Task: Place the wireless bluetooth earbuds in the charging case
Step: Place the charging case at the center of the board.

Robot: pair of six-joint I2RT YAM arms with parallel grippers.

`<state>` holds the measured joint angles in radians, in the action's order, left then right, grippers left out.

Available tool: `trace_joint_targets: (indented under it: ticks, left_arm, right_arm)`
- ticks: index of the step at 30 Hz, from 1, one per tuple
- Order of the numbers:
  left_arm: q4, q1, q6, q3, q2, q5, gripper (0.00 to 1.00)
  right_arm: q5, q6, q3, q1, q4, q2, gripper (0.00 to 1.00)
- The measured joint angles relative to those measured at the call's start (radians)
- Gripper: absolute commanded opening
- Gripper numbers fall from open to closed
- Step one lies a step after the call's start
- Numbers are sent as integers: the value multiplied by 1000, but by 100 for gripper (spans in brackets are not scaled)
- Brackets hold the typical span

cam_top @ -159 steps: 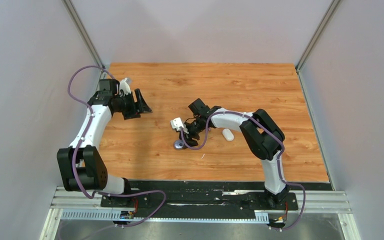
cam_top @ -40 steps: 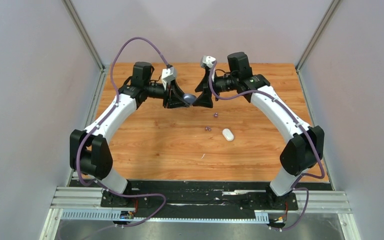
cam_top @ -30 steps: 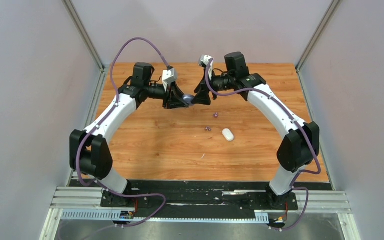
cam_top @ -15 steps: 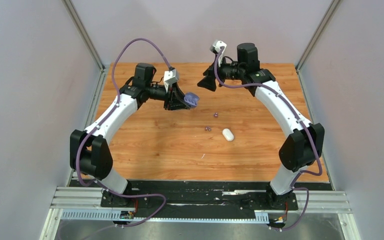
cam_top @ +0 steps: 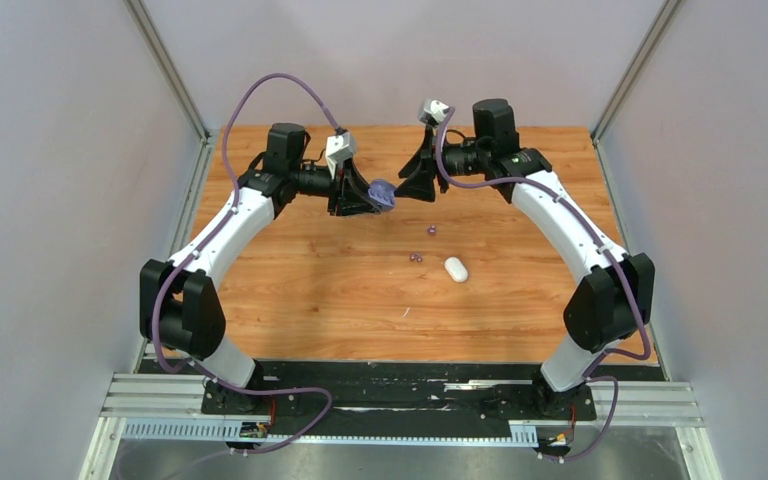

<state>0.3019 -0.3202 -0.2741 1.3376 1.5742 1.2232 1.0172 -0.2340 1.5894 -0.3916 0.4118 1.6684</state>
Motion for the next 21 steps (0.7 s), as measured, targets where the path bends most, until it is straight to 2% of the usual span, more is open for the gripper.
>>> trace_joint_targets:
  ticks: [8,13,17,21]
  left_arm:
    - [-8,0,25,0,0,8,0]
    - [-6,0,34,0,0,23,0]
    - [-6,0,38,0,0,29,0]
    - [-6,3,46,0,0,31,0]
  right_arm:
    - [43,1,11,-17,3,32,43]
    - [48,-3,18,-37,2,48,26]
    - [50,-2,34,-37,2,68,17]
    - [55,-6,45,-37,1,82,0]
